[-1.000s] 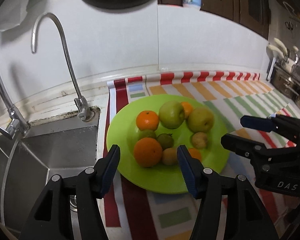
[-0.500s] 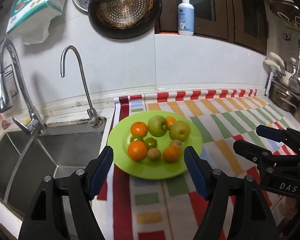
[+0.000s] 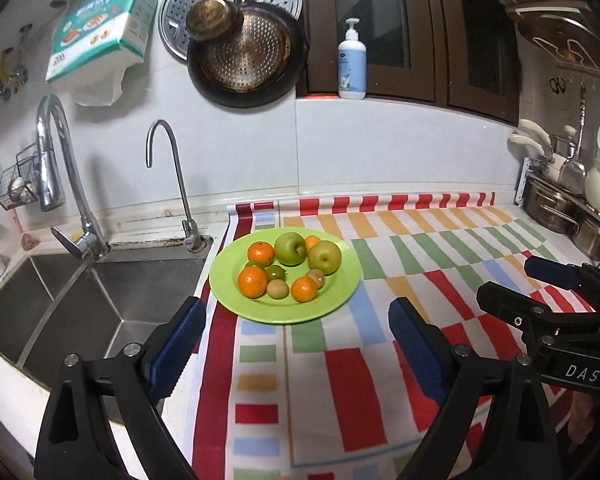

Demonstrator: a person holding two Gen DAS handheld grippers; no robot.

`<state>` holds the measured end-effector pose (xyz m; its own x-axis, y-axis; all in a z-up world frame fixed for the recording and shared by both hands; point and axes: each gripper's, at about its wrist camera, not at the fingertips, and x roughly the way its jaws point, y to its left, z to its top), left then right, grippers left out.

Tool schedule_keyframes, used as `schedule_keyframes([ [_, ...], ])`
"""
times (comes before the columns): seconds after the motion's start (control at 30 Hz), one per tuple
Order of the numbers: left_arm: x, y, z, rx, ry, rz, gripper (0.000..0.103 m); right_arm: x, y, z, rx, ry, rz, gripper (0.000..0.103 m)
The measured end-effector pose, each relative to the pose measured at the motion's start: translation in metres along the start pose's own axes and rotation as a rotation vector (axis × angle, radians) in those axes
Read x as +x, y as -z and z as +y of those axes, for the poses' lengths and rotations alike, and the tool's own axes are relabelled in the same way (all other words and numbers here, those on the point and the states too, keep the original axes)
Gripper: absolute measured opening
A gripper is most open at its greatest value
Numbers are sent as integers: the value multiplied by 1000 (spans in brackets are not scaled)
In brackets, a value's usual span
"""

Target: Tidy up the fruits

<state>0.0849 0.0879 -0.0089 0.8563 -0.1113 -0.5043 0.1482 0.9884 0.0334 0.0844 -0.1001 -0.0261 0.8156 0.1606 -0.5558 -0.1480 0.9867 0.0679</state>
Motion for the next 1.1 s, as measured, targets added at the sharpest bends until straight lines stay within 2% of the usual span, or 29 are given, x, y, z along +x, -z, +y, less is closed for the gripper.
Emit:
schedule_keyframes([
  [0.33, -44, 11, -22, -6, -3, -28, 103, -48, 19, -12, -11, 19, -44, 87],
  [0.67, -76, 14, -37, -7, 12, -46, 103, -88, 29, -21, -14, 29, -84, 90],
  [1.1, -99, 21, -47, 1, 2, -62, 103, -116, 42, -26, -15, 41, -105, 92],
])
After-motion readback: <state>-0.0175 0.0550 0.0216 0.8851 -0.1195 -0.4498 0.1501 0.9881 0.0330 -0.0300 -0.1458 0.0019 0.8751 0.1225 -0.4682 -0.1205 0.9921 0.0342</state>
